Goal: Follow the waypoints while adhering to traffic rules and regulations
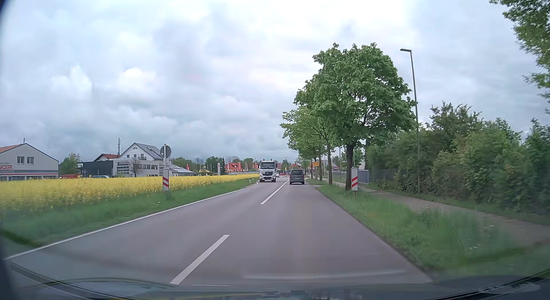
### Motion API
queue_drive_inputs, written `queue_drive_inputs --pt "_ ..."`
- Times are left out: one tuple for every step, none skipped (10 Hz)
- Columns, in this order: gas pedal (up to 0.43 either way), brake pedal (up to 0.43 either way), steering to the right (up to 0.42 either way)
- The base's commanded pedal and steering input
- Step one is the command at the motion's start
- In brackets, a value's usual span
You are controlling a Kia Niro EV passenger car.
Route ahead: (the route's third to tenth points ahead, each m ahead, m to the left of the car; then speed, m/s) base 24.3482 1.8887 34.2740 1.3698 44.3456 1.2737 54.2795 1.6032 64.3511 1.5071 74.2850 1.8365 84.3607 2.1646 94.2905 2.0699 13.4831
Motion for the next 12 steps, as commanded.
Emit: queue_drive_inputs --pt "0.169 0.006 0.001" --pt "0.157 0.006 0.001" --pt "0.157 0.012 0.001" --pt "0.150 0.012 0.001" --pt "0.150 0.012 0.002" --pt "0.138 0.012 0.005" --pt "0.110 0.012 0.006" --pt "0.110 0.012 0.007" --pt "0.110 0.012 0.006" --pt "0.110 0.012 0.005" --pt "0.110 0.012 0.005" --pt "0.110 0.012 0.004"
